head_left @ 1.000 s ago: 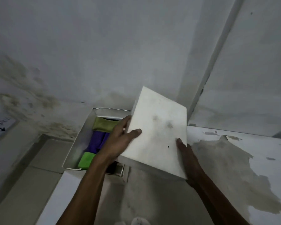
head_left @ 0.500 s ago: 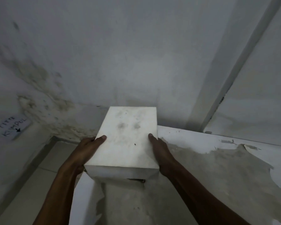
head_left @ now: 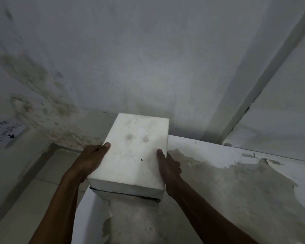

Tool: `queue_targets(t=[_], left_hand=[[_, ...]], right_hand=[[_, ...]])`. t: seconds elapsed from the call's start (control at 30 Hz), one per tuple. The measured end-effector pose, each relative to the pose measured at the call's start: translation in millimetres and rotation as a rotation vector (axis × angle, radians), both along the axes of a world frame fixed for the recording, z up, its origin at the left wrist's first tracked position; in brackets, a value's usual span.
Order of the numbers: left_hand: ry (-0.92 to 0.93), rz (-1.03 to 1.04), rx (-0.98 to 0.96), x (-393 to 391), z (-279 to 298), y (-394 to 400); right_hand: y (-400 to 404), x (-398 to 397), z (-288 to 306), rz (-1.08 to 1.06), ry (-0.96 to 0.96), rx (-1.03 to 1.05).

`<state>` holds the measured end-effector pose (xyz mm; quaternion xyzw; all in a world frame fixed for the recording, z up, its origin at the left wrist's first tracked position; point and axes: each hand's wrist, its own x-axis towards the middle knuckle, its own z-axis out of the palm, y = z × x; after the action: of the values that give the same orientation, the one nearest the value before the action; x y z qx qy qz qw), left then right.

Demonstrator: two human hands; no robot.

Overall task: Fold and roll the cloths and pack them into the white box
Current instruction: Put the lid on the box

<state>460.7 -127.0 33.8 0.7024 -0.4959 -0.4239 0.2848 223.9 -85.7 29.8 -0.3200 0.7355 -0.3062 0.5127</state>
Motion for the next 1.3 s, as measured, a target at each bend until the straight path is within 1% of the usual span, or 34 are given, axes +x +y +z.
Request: queue_targets(t=[0.13,0.3,0.43,0.67,0.87,0.93,1.1,1.3], left_hand=[[-0.036,-0.042,-0.014,3,-11,-3],[-0.222,-0.055,-0.18,4,-18,-4],[-0.248,-0.042,-0.254,5,-14,-8],[-0.219,-0.04,-0.256,7,-21,-7],[-0.193,-0.032,-0.259,6,-24,-10],[-0.17,-0.018,-0.261,6,-25,-12],[-0.047,0.064,-0.259,10,-32,-9],[0.013,0.116,-0.249,5,-26,-8]], right_hand=[[1,5,-8,-0.021,-0.01,-0.023],[2,14,-10,-0.061,-0.126,-0.083],[2,15,-13,-0.109,-0.124,-0.123],[5,17,-15,-0.166,-0.111,-0.172],[2,18,-12,-0.16,-0.058,-0.183],[1,17,-11,-0.175,-0.072,-0.193],[0,17,-8,-0.24,-0.119,-0.223],[-4,16,-4,-0.23,-0.161,-0.261]])
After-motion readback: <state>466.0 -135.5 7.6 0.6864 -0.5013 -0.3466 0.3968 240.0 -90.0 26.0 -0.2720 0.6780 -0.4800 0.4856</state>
